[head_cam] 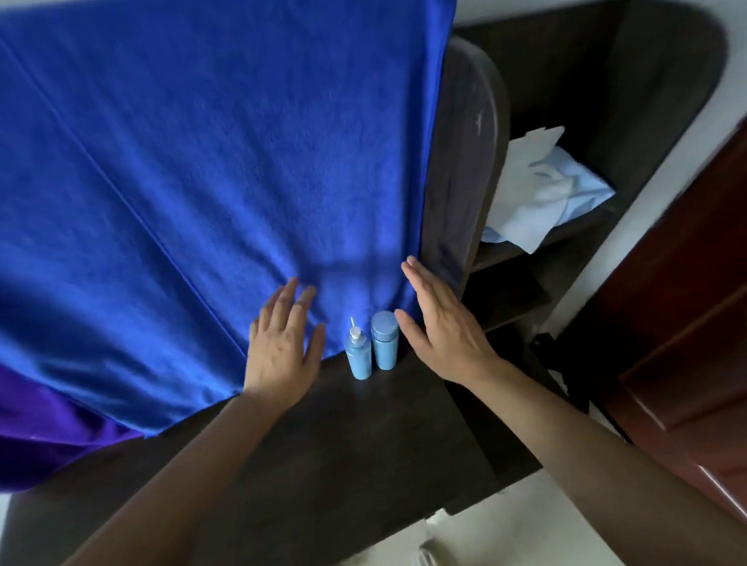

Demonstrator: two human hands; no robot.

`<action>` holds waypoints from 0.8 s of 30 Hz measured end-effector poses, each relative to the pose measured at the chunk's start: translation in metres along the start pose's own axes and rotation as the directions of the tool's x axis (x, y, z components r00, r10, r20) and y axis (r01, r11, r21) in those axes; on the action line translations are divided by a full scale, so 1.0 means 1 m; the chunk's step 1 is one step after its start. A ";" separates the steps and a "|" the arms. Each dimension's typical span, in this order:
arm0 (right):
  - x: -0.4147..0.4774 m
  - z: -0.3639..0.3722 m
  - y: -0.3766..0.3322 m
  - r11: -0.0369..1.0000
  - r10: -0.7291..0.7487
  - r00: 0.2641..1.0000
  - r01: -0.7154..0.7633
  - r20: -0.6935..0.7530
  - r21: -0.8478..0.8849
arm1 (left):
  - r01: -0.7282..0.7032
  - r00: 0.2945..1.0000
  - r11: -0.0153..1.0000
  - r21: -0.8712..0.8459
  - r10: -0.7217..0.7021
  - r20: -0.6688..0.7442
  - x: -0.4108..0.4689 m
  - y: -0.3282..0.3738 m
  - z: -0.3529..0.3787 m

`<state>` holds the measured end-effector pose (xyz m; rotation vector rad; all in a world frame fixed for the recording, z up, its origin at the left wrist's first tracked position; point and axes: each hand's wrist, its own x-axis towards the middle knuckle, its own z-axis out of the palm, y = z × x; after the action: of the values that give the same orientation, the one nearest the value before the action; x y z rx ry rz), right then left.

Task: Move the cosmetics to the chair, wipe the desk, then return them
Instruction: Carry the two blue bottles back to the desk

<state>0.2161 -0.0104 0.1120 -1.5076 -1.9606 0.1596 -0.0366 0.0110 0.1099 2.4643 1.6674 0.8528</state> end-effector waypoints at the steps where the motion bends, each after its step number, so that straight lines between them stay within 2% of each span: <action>1: -0.002 -0.012 -0.009 0.999 -0.013 0.999 0.012 -0.043 -0.033 | -0.052 0.998 0.998 0.034 0.053 -0.015 0.001 0.002 -0.010; 4: -0.022 -0.046 -0.036 0.979 -0.072 0.979 0.033 -0.191 -0.199 | -0.189 0.981 0.978 0.087 0.191 -0.016 -0.001 0.010 -0.034; 6: -0.047 -0.066 -0.049 0.944 -0.088 0.957 -0.008 -0.276 -0.329 | -0.266 0.961 0.957 0.111 0.272 -0.041 -0.006 0.021 -0.044; 8: -0.083 -0.083 -0.060 0.909 -0.016 0.940 -0.128 -0.340 -0.397 | -0.344 0.934 0.935 0.090 0.351 -0.068 -0.014 0.035 -0.047; 10: -0.126 -0.099 -0.069 0.873 0.107 0.902 -0.286 -0.417 -0.394 | -0.424 0.901 0.904 0.048 0.427 -0.083 -0.025 0.055 -0.047; 14: -0.230 -0.138 -0.090 0.769 0.268 0.817 -0.501 -0.511 -0.397 | -0.553 0.833 0.831 -0.051 0.552 -0.041 -0.058 0.121 -0.047; 18: -0.338 -0.191 -0.114 0.640 0.316 0.761 -0.612 -0.567 -0.465 | -0.698 0.706 0.690 -0.192 0.707 -0.027 -0.097 0.215 -0.051; 24: -0.502 -0.273 -0.153 0.441 0.403 0.569 -0.807 -0.717 -0.393 | -0.845 0.492 0.449 -0.291 0.866 -0.091 -0.191 0.371 -0.062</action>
<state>0.3060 -0.5901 0.1870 -2.4265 -0.8790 -0.7238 0.1961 -0.3271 0.2073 2.9600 0.0486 0.9275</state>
